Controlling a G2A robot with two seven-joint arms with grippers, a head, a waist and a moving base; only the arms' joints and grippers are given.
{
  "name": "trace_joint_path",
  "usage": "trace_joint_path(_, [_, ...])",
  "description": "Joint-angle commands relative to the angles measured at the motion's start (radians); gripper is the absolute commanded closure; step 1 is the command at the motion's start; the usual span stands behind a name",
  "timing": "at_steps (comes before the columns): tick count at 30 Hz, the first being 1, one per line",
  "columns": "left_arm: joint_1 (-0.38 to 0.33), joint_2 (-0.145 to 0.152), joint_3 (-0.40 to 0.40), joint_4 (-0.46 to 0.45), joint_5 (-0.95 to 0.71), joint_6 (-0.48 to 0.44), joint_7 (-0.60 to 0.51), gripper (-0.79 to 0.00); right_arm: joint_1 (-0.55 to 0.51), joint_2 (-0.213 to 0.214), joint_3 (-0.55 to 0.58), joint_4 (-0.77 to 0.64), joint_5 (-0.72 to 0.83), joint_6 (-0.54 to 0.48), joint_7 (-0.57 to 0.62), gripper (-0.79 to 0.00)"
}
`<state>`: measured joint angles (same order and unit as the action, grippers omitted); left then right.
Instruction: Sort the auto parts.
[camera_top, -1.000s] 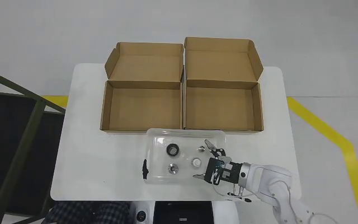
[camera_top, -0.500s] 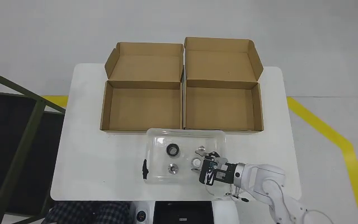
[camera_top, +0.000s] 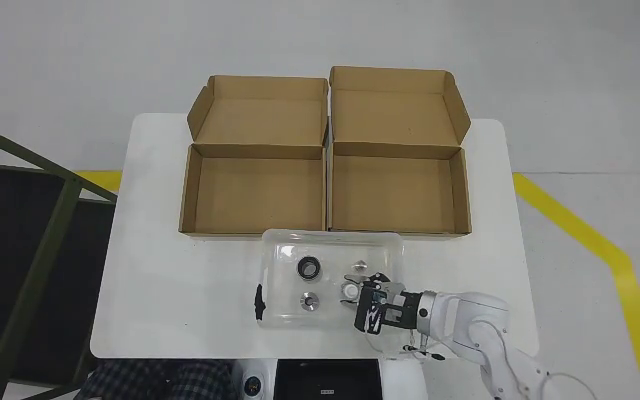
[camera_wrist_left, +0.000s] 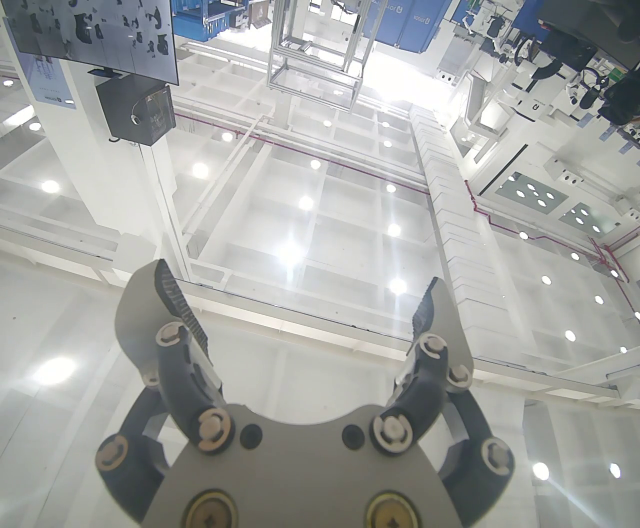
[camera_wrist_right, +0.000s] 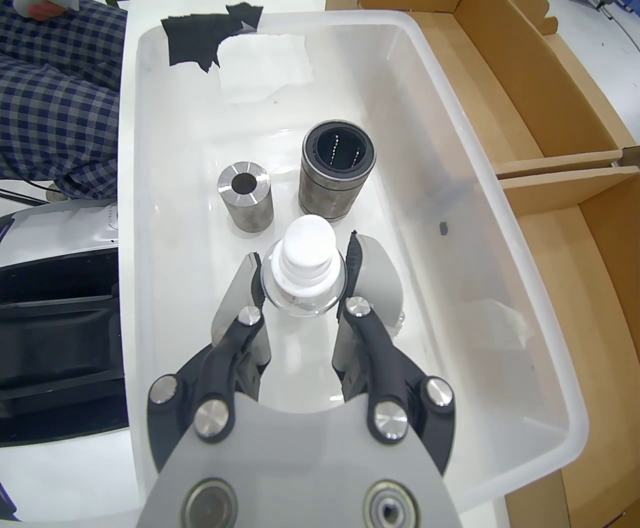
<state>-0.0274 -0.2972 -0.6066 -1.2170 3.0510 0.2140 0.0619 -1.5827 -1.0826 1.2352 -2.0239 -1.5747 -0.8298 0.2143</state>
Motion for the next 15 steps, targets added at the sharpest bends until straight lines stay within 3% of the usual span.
trace_joint_path(1, [0.000, 0.000, 0.000, 0.000, 0.000, 0.000, 0.000, -0.785, -0.006, 0.003, 0.010, -0.013, 0.007, -0.001, -0.012, 0.000])
trace_joint_path(15, [0.000, 0.000, 0.000, 0.000, 0.000, 0.000, 0.000, -0.785, -0.019, 0.015, 0.074, -0.050, 0.191, -0.033, -0.151, 0.000])
